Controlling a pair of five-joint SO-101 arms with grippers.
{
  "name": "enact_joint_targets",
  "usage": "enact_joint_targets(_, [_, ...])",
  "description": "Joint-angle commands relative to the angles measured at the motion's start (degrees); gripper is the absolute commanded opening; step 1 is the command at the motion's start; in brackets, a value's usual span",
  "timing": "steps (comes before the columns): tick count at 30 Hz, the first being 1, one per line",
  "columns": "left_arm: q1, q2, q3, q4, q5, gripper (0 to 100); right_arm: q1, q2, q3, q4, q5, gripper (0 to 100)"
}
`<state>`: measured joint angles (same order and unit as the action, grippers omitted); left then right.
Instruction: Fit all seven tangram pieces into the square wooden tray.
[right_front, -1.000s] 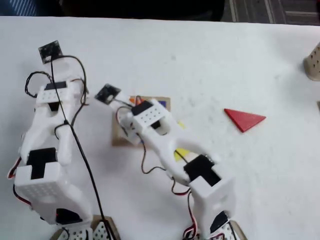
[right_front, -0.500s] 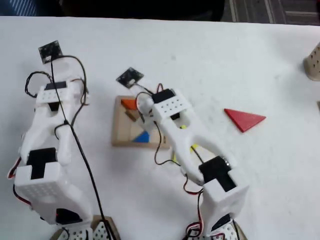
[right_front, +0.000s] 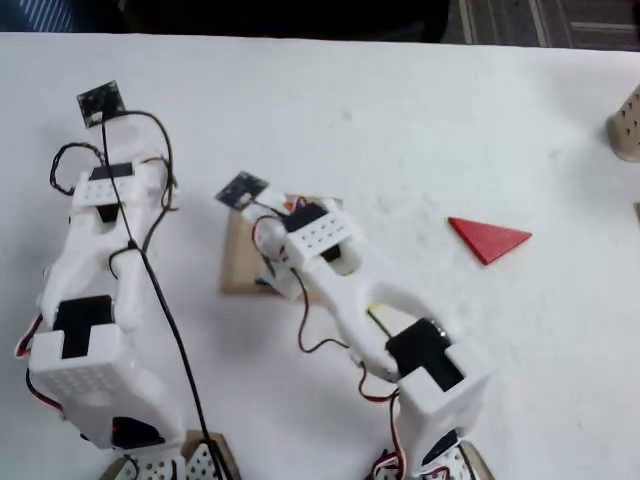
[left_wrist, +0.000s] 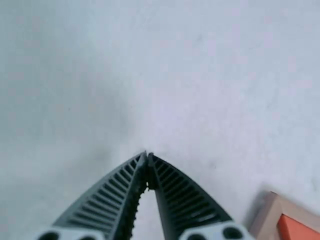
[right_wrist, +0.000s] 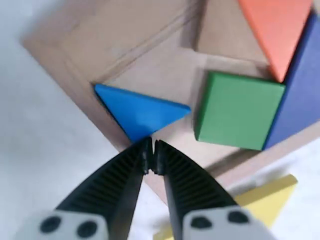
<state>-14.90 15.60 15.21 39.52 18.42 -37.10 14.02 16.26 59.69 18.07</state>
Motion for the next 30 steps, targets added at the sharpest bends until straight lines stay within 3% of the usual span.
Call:
enact_joint_targets(1, [0.3, -0.5, -3.4, -1.3, 0.6, 2, -1.4, -1.5, -0.4, -4.2, -2.9, 1.8])
enact_joint_targets(6, [0.3, -0.5, -3.3, -1.3, 0.6, 2, -2.5, 1.5, -1.0, -13.0, -5.9, 1.8])
enact_joint_targets(11, [0.3, -0.5, -3.2, -1.3, 0.6, 2, -4.8, -1.3, -4.9, -9.6, -4.9, 2.3])
enact_joint_targets(18, [0.3, -0.4, -3.2, -1.4, 0.6, 2, -3.7, -8.0, -6.6, -1.1, 12.7, 20.6])
enact_joint_targets(25, [0.3, -0.4, -3.3, -1.4, 0.6, 2, -7.9, -2.0, -4.2, -1.1, 25.9, 18.0])
enact_joint_targets(30, [0.3, -0.4, -3.4, -1.4, 0.6, 2, -7.9, 1.6, -5.6, -1.5, 30.9, 18.2])
